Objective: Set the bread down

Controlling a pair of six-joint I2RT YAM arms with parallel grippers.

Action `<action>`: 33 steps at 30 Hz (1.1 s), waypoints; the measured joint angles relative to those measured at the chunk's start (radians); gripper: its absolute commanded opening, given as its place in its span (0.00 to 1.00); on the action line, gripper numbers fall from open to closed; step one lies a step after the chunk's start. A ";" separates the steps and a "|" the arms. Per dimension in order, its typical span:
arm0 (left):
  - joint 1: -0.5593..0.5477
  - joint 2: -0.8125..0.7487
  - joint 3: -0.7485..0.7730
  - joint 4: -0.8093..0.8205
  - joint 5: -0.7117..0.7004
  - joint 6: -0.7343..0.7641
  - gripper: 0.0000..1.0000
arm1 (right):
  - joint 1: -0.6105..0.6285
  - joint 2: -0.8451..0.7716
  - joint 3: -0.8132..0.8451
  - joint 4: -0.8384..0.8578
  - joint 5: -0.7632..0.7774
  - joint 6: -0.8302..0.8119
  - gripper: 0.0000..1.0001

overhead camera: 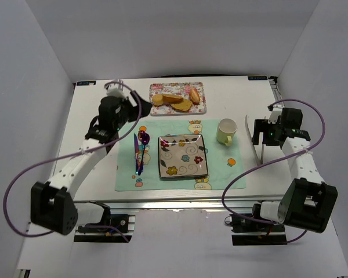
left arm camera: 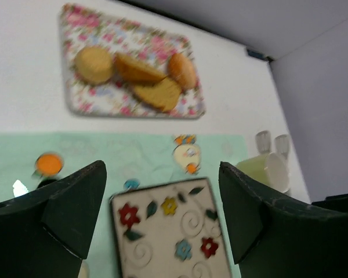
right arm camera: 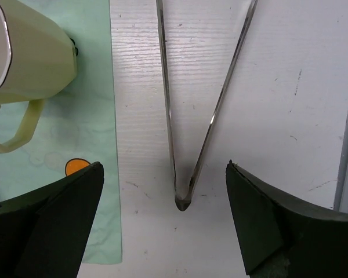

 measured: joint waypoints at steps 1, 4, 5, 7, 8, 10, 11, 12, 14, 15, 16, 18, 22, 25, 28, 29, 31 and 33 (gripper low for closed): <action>0.006 -0.046 -0.052 -0.012 -0.013 0.000 0.85 | -0.005 0.007 0.000 0.002 -0.012 -0.008 0.86; 0.029 -0.171 -0.204 -0.052 -0.048 -0.014 0.62 | -0.022 0.025 -0.012 0.007 -0.050 -0.097 0.33; 0.035 -0.196 -0.238 -0.062 -0.056 -0.028 0.45 | -0.027 0.031 -0.019 0.010 -0.059 -0.127 0.15; 0.048 -0.246 -0.298 -0.079 -0.076 -0.049 0.11 | -0.040 0.047 -0.042 0.023 -0.064 -0.169 0.09; 0.051 -0.266 -0.318 -0.090 -0.084 -0.055 0.00 | -0.050 0.058 -0.052 0.025 -0.066 -0.182 0.16; 0.053 -0.291 -0.338 -0.113 -0.097 -0.060 0.02 | -0.068 0.084 -0.068 0.025 -0.074 -0.198 0.67; 0.053 -0.299 -0.342 -0.117 -0.101 -0.058 0.07 | -0.074 0.093 -0.073 0.025 -0.079 -0.214 0.87; 0.053 -0.307 -0.343 -0.122 -0.106 -0.059 0.22 | -0.080 0.098 -0.076 0.022 -0.085 -0.224 0.89; 0.053 -0.316 -0.343 -0.128 -0.114 -0.057 0.27 | -0.083 0.098 -0.076 0.027 -0.099 -0.246 0.89; 0.053 -0.319 -0.343 -0.131 -0.120 -0.060 0.31 | -0.083 0.096 -0.076 0.033 -0.108 -0.253 0.89; 0.053 -0.321 -0.343 -0.135 -0.123 -0.060 0.32 | -0.083 0.095 -0.076 0.040 -0.112 -0.257 0.89; 0.054 -0.322 -0.343 -0.145 -0.127 -0.061 0.33 | -0.082 0.097 -0.080 0.061 -0.113 -0.256 0.89; 0.054 -0.321 -0.343 -0.157 -0.127 -0.060 0.34 | -0.077 0.159 -0.080 0.102 -0.052 -0.223 0.89; 0.054 -0.320 -0.344 -0.156 -0.127 -0.060 0.34 | -0.073 0.222 -0.080 0.116 -0.022 -0.189 0.89; 0.054 -0.313 -0.349 -0.146 -0.127 -0.064 0.34 | -0.066 0.264 -0.076 0.141 -0.020 -0.157 0.85; 0.054 -0.308 -0.349 -0.145 -0.127 -0.065 0.34 | -0.063 0.287 -0.068 0.151 -0.021 -0.144 0.83; 0.054 -0.298 -0.349 -0.145 -0.127 -0.065 0.34 | -0.060 0.336 -0.052 0.167 -0.022 -0.120 0.82; 0.054 -0.288 -0.349 -0.145 -0.127 -0.064 0.34 | -0.055 0.377 -0.027 0.193 -0.016 -0.097 0.79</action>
